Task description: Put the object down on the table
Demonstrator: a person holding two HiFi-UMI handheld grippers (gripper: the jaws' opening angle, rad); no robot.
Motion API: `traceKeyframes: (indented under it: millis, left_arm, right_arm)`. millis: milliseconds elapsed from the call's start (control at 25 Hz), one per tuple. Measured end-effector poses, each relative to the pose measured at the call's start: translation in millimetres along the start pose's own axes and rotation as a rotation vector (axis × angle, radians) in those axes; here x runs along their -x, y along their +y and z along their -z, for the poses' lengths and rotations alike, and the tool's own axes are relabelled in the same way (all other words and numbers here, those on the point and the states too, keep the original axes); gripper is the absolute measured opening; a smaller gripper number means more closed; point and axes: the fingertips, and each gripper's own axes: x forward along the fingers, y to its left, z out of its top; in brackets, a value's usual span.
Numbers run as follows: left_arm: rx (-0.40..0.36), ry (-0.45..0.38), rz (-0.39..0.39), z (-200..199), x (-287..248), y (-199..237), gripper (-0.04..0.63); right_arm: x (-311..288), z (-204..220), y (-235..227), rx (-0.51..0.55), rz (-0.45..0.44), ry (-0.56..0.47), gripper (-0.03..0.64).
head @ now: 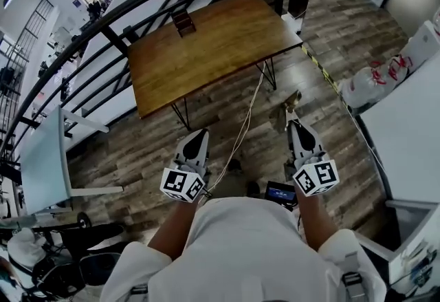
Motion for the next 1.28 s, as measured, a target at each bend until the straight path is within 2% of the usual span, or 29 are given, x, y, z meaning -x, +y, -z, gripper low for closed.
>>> traceKeyframes:
  millis: [160, 400, 760, 920, 1040, 1280]
  left_arm:
    - [0.008, 0.001, 0.019, 10, -25, 14, 0.015]
    - [0.062, 0.013, 0.043, 25, -77, 42, 0.015]
    - [0.083, 0.009, 0.093, 19, -160, 96, 0.015]
    - [0.072, -0.022, 0.134, 4, -193, 122, 0.015]
    - [0.056, -0.018, 0.154, -1, -214, 130, 0.015]
    - [0.077, -0.004, 0.193, 5, -250, 137, 0.015]
  right_arm:
    - [-18, 10, -13, 0.000, 0.007, 0.013, 0.026]
    - [-51, 13, -39, 0.016, 0.057, 0.052, 0.026]
    - [-136, 2, -81, 0.018, 0.092, 0.065, 0.026]
    - [-173, -7, -102, 0.028, 0.126, 0.055, 0.026]
    - [-190, -8, -121, 0.037, 0.150, 0.055, 0.026]
    - [-206, -15, -145, 0.034, 0.185, 0.036, 0.026]
